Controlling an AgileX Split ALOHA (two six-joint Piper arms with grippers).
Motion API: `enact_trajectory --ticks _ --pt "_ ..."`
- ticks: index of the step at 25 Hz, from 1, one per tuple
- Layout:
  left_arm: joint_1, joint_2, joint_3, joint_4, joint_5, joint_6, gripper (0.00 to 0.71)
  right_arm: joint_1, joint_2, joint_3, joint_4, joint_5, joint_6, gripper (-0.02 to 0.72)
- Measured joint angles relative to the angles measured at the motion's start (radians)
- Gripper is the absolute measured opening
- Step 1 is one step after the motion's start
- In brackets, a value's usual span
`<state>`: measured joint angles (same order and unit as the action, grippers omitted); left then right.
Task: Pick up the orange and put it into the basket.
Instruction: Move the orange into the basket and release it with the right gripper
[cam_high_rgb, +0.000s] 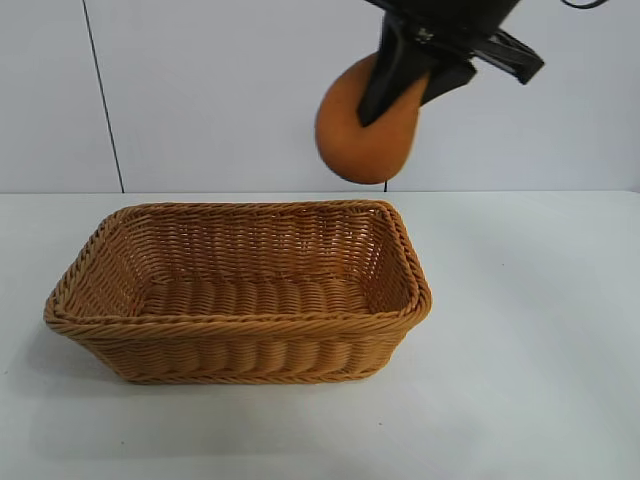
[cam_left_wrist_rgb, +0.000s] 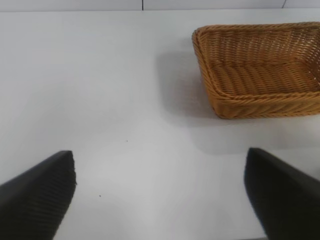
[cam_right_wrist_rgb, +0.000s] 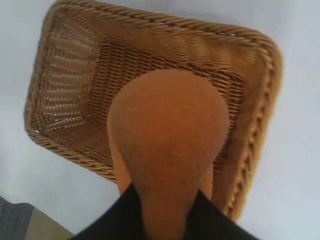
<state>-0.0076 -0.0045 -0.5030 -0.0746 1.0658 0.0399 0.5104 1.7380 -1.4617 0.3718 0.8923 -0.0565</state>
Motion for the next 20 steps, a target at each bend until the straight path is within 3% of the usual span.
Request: enact_trajectory --ticks 6,11,20 --pt "0.0 0.0 0.0 0.0 0.0 0.0 0.651 0.101 0.092 0.0 0.007 -0.104 0.028 0.043" --pt "0.0 0.0 0.0 0.001 -0.001 0.0 0.651 0.126 0.213 0.001 0.009 -0.216 0.029 0.043" --pt "0.0 0.0 0.0 0.001 -0.001 0.0 0.651 0.127 0.361 0.001 0.01 -0.285 0.037 0.043"
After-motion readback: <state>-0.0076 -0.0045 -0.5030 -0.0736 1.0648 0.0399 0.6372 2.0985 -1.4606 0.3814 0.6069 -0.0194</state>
